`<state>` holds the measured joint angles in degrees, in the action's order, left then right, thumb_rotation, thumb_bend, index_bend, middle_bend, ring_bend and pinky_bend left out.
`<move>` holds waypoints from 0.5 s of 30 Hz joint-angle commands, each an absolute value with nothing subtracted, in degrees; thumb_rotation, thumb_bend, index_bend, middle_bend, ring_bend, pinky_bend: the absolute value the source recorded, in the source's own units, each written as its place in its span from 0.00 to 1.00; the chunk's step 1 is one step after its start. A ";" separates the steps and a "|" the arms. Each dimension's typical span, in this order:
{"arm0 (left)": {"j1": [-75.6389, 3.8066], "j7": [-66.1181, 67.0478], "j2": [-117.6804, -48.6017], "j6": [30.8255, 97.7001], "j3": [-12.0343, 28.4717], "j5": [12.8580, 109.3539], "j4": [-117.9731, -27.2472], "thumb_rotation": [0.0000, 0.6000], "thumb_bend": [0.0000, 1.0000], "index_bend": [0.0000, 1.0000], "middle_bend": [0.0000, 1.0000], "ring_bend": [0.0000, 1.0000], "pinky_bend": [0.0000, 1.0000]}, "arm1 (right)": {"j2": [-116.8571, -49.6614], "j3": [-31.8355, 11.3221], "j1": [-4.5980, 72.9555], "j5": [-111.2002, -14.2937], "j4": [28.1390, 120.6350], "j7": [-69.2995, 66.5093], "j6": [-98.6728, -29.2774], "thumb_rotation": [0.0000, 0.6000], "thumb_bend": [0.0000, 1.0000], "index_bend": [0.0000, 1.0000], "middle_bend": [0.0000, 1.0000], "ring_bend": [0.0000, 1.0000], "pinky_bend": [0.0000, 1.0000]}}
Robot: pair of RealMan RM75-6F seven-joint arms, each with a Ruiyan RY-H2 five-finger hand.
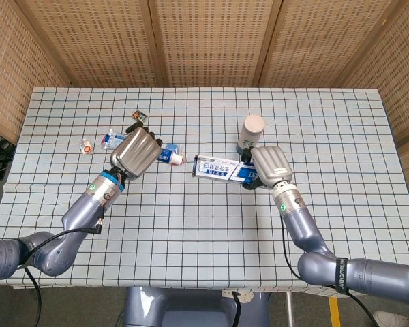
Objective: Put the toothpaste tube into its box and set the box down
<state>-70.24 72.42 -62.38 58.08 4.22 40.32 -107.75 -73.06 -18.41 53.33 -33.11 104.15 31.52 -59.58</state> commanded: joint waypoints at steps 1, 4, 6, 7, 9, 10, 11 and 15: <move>-70.56 72.58 -63.42 59.17 3.99 39.86 -107.32 1.00 0.74 0.85 0.54 0.51 0.48 | -73.00 -18.35 53.52 -33.01 104.42 31.28 -59.70 1.00 0.33 0.73 0.52 0.54 0.61; -70.82 72.58 -64.51 60.07 3.82 39.64 -107.07 1.00 0.74 0.85 0.54 0.51 0.48 | -72.99 -18.22 53.84 -32.71 104.70 31.16 -59.86 1.00 0.33 0.73 0.52 0.54 0.61; -71.06 72.78 -65.04 60.40 3.65 39.69 -106.96 1.00 0.74 0.85 0.54 0.51 0.48 | -73.04 -18.12 54.03 -32.51 104.84 31.11 -59.96 1.00 0.33 0.73 0.52 0.54 0.61; -71.17 72.66 -65.41 60.58 3.62 39.95 -106.97 1.00 0.74 0.85 0.54 0.51 0.48 | -73.10 -18.02 54.14 -32.41 104.91 31.09 -60.04 1.00 0.33 0.73 0.52 0.54 0.61; -71.30 72.30 -65.89 60.88 3.64 40.38 -107.00 1.00 0.74 0.85 0.54 0.51 0.48 | -73.22 -17.78 54.37 -32.20 104.92 31.23 -60.22 1.00 0.33 0.73 0.52 0.54 0.61; -71.38 72.22 -66.03 60.97 3.63 40.50 -107.05 1.00 0.74 0.85 0.54 0.51 0.48 | -73.28 -17.70 54.45 -32.17 104.91 31.24 -60.32 1.00 0.33 0.73 0.52 0.54 0.61; -71.48 72.20 -66.18 61.16 3.60 40.64 -107.07 1.00 0.74 0.85 0.54 0.51 0.48 | -73.34 -17.62 54.53 -32.11 104.94 31.20 -60.43 1.00 0.33 0.73 0.52 0.54 0.61; -71.80 71.76 -66.44 61.48 3.79 40.58 -107.21 1.00 0.74 0.85 0.54 0.51 0.48 | -73.56 -17.33 54.77 -32.00 104.95 31.02 -60.57 1.00 0.33 0.73 0.52 0.54 0.61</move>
<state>-71.71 71.83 -66.38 61.41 3.74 40.62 -107.16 -73.54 -17.36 54.74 -32.01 104.96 31.05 -60.55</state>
